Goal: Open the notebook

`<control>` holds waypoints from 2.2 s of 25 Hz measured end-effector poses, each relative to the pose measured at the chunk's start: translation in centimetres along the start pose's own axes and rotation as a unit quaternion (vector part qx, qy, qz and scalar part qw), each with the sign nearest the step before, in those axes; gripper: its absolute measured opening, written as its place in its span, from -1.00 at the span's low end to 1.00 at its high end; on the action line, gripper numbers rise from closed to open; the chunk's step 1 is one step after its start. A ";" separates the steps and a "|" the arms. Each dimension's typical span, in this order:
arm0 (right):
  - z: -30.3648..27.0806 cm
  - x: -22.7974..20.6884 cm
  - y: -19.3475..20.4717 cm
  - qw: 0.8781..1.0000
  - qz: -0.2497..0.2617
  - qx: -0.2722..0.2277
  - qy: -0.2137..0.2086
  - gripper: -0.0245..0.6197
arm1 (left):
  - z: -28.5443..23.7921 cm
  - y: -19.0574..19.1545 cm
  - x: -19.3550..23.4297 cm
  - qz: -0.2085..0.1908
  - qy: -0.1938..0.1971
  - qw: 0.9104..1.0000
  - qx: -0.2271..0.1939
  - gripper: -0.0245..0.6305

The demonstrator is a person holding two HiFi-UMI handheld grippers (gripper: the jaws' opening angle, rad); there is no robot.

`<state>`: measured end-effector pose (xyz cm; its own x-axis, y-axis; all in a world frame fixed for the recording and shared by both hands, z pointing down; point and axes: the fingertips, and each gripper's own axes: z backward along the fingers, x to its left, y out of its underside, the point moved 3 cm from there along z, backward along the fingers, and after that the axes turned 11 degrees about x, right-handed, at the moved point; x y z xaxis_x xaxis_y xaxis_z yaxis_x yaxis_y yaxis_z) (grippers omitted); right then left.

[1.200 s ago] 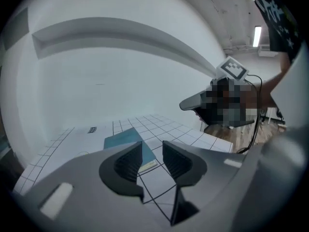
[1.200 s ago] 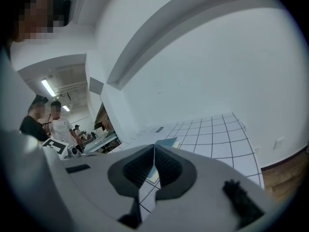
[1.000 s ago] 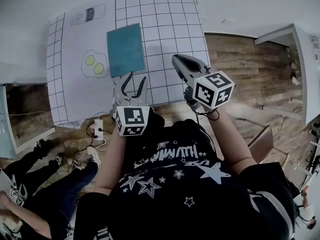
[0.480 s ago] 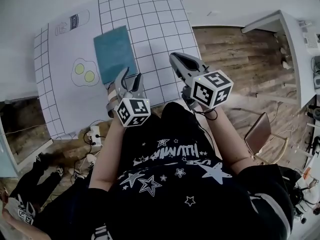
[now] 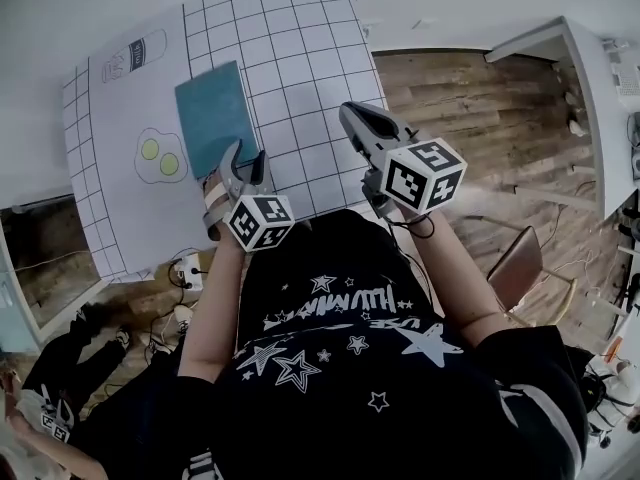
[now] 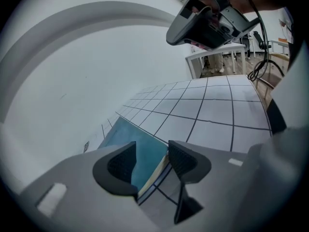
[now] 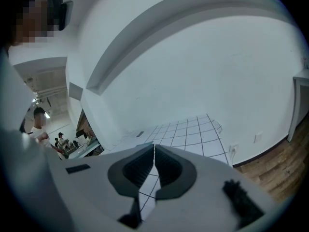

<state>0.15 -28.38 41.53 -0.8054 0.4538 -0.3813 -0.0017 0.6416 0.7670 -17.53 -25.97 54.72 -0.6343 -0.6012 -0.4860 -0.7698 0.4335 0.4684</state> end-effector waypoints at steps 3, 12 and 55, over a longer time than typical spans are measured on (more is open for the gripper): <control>0.0 -0.6 -0.8 1.000 0.004 -0.001 -0.008 -0.87 | -0.1 0.0 0.0 -0.001 -0.013 1.000 0.018 -0.26; -0.3 -2.6 -1.7 1.000 -0.004 0.001 -0.031 -0.88 | -0.3 0.2 0.2 0.046 -0.031 0.995 0.078 -0.27; -10.7 10.2 -3.5 0.995 0.041 0.023 -0.088 -0.88 | 9.4 10.3 16.2 0.439 0.105 0.884 -0.119 -0.79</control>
<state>-14.34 -32.59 40.51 -0.6847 0.6050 -0.4064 0.0907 0.6240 0.7761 -36.43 -24.94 44.78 -0.9340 -0.2243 0.2780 0.0659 0.6567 0.7513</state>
